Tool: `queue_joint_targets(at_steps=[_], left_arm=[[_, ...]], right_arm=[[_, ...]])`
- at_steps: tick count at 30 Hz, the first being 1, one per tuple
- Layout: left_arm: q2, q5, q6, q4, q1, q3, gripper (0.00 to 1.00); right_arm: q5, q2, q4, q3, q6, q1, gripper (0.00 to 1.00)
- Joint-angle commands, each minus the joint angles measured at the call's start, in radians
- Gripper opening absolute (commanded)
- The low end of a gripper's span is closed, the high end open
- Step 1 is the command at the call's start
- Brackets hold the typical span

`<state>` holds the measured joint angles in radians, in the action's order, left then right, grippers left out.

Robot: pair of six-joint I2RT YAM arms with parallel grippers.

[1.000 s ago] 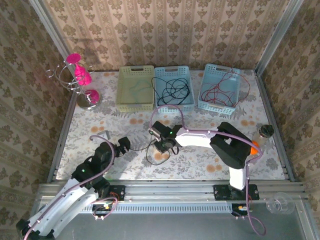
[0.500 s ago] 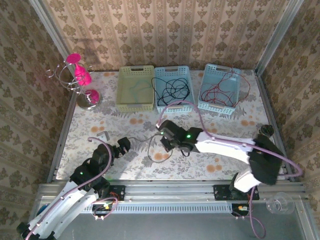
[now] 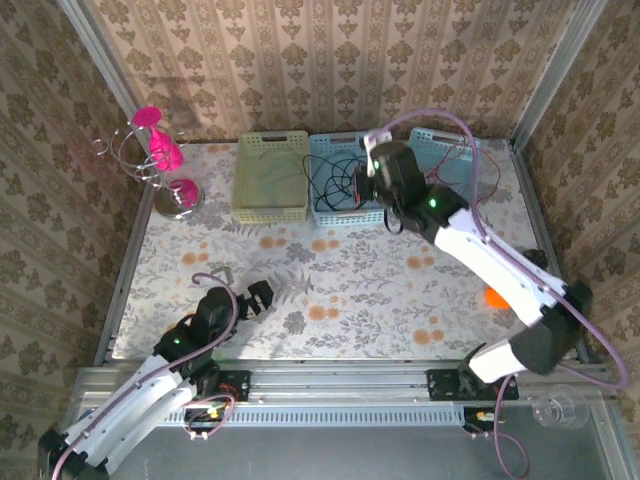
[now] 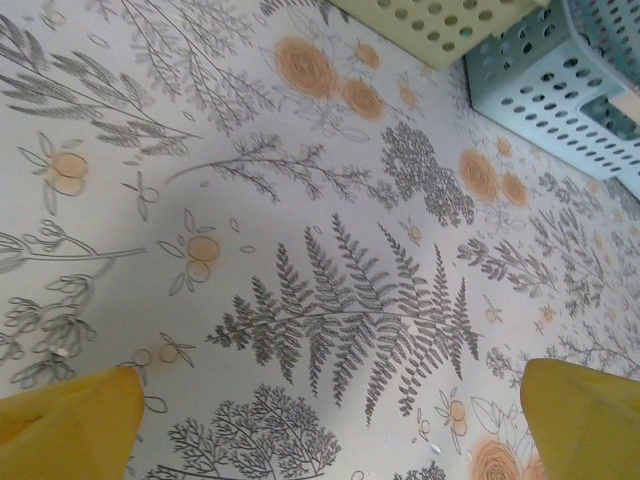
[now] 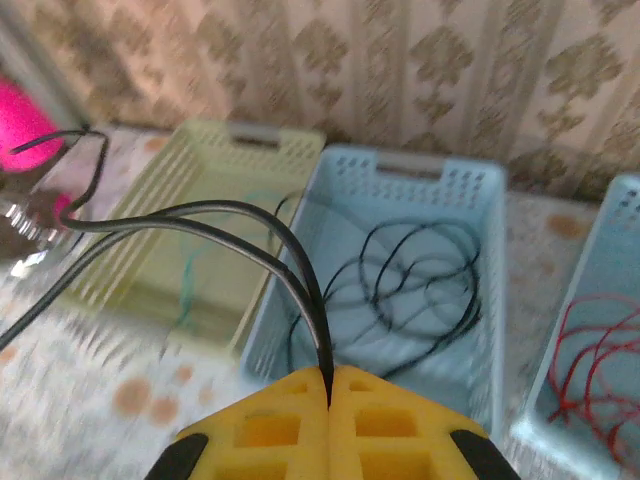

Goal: Untangle the cables

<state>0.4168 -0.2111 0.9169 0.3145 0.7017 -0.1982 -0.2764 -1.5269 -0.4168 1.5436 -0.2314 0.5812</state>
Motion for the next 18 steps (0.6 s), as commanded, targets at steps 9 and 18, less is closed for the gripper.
queue_joint_targets(at_steps=[9,18], left_arm=[[0.08,0.046,-0.025,-0.052,0.054,-0.076,1.0],[0.133,0.02,-0.149,-0.073,0.064,-0.124,1.0]], right_arm=[[0.155,-0.287,-0.153,0.202,-0.07,-0.161,0.61],[0.151,0.172,0.018,-0.336,-0.075,-0.088,0.64]])
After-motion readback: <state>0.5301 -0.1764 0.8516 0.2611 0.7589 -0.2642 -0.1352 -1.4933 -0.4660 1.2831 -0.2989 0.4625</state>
